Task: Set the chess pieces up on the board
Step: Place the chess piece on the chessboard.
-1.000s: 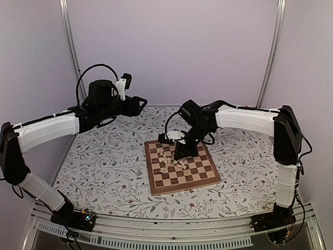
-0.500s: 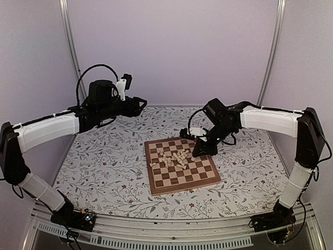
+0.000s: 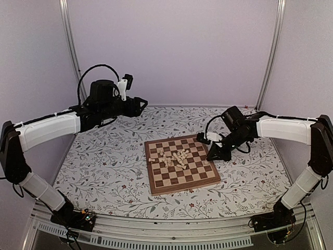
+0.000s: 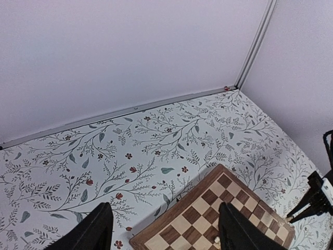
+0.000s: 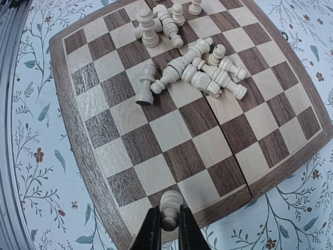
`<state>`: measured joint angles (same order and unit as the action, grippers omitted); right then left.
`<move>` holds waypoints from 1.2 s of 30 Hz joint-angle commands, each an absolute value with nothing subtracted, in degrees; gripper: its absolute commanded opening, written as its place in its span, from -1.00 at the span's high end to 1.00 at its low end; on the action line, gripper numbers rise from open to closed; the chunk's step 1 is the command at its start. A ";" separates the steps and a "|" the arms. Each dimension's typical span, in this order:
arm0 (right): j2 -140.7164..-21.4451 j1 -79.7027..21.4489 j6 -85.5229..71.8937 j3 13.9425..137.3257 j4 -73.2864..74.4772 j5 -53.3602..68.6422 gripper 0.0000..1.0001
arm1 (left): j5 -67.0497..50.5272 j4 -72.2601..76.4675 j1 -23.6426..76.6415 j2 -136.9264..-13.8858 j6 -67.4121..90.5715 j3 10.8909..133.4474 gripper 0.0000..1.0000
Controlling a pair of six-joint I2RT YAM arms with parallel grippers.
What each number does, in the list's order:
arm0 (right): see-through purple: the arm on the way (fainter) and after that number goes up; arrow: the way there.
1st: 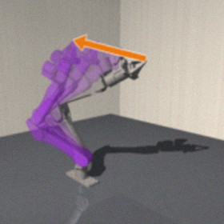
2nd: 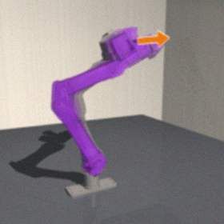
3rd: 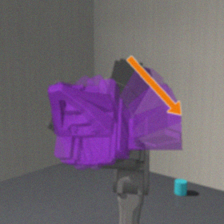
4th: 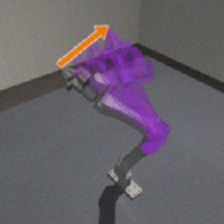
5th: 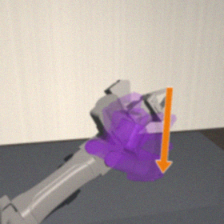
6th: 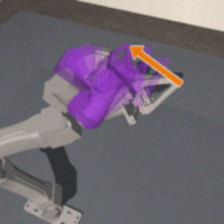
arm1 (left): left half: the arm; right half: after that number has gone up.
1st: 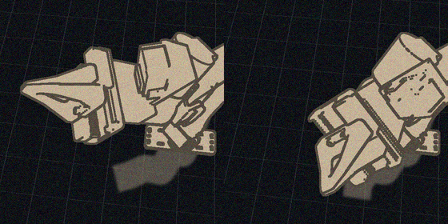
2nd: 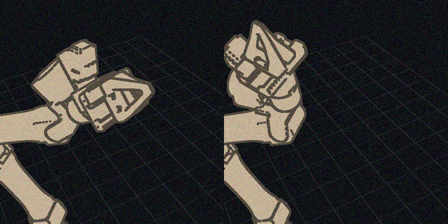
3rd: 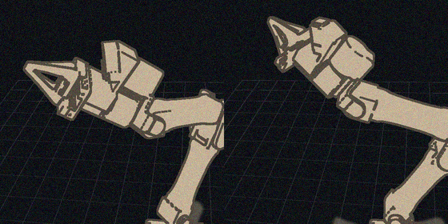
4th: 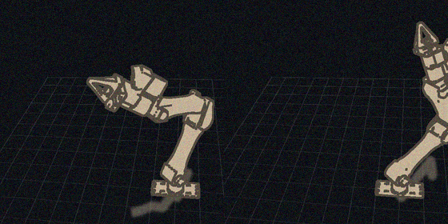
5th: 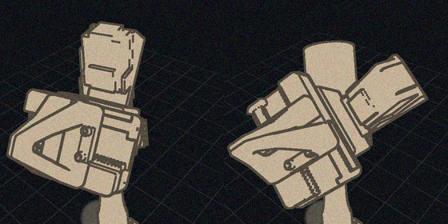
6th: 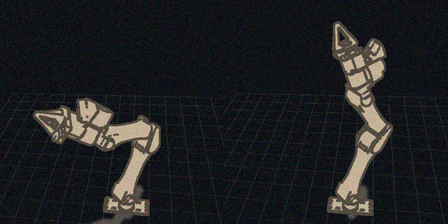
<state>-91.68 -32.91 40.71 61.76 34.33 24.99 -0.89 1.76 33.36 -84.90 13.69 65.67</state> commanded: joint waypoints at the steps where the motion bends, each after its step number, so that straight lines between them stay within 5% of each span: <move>1: -90.65 -32.64 40.11 59.56 30.97 25.63 0.81 | -1.42 1.16 33.75 -85.86 13.22 67.32 -0.41; 36: -91.21 -32.28 43.62 56.16 36.55 27.34 0.74 | -2.40 0.35 33.80 -87.19 12.97 68.21 -0.41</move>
<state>-93.67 -32.56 42.00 57.74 34.30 25.65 -1.34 0.93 33.36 -86.30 13.52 66.43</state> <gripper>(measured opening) 0.131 0.705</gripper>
